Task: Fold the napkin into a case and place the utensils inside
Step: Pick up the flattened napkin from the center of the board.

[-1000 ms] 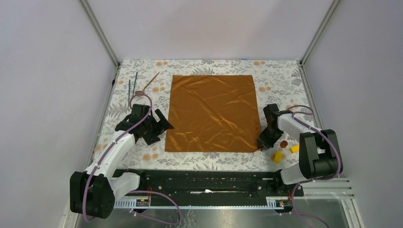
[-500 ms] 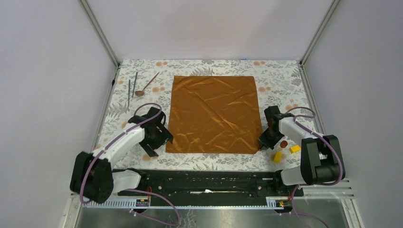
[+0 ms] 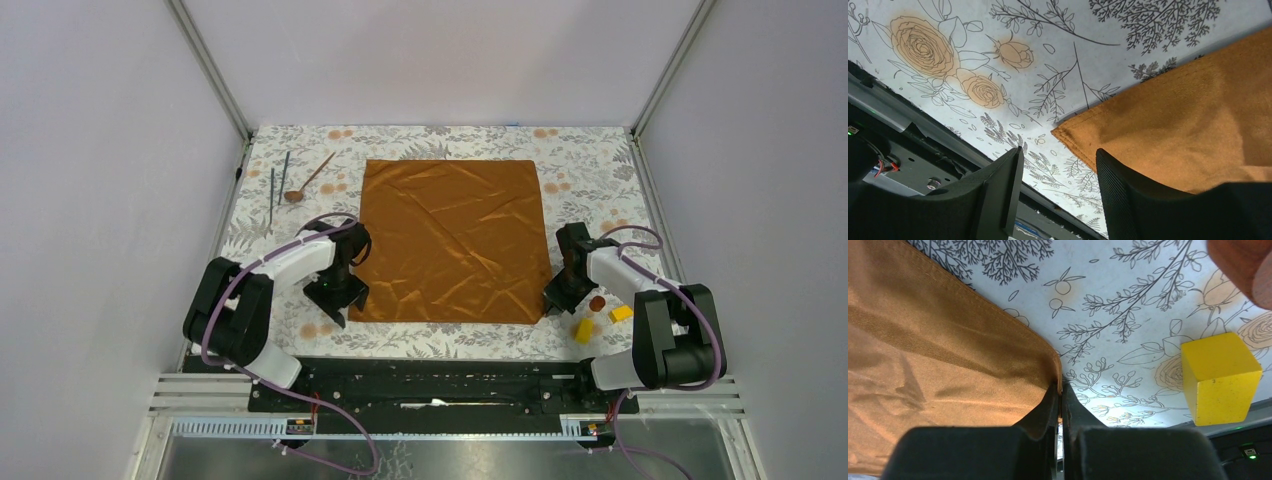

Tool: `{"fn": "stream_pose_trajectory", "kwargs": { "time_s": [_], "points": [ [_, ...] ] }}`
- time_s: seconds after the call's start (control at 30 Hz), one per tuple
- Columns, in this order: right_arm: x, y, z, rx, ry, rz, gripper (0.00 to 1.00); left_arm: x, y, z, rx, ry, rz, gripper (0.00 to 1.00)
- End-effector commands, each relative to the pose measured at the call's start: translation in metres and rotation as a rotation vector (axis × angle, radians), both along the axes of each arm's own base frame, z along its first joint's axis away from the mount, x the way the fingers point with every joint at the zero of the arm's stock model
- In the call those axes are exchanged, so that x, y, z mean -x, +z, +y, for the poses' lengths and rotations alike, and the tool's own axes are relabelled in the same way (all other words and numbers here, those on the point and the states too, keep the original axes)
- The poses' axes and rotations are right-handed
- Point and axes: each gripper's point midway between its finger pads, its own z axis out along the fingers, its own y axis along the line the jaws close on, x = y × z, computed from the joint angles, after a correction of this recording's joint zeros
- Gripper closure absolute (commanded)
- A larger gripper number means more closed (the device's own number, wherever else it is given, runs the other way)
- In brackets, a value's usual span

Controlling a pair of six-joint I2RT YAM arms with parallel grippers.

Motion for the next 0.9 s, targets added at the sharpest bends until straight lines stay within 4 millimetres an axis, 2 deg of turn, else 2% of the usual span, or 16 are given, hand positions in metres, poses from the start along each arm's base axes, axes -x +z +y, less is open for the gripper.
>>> {"fn": "stream_pose_trajectory", "kwargs": {
  "time_s": [0.0, 0.17, 0.3, 0.5, 0.7, 0.8, 0.87],
  "points": [
    [-0.002, -0.017, -0.001, 0.01, -0.009, -0.017, 1.0, -0.015, 0.005, 0.0, -0.034, 0.033, -0.04, 0.4],
    [-0.001, -0.018, 0.0, 0.003, -0.006, -0.013, 1.0, -0.017, -0.002, 0.002, -0.041, 0.038, -0.049, 0.39],
    [0.0, -0.019, 0.0, 0.002, -0.008, -0.012, 1.0, -0.017, -0.016, -0.001, -0.008, 0.048, -0.082, 0.39],
    [0.003, -0.022, 0.0, 0.004, -0.015, -0.003, 1.0, -0.011, -0.03, 0.007, -0.024, 0.077, -0.09, 0.41],
    [0.003, -0.019, 0.005, -0.023, -0.021, -0.004, 1.0, 0.005, -0.039, 0.02, -0.101, 0.101, -0.007, 0.51],
    [0.001, -0.018, 0.005, -0.023, -0.024, -0.008, 1.0, 0.009, -0.046, 0.025, -0.127, 0.104, 0.006, 0.61],
    [0.001, -0.019, 0.004, -0.018, -0.025, -0.011, 1.0, 0.007, -0.046, 0.026, -0.121, 0.104, -0.027, 0.71]
  ]
}}
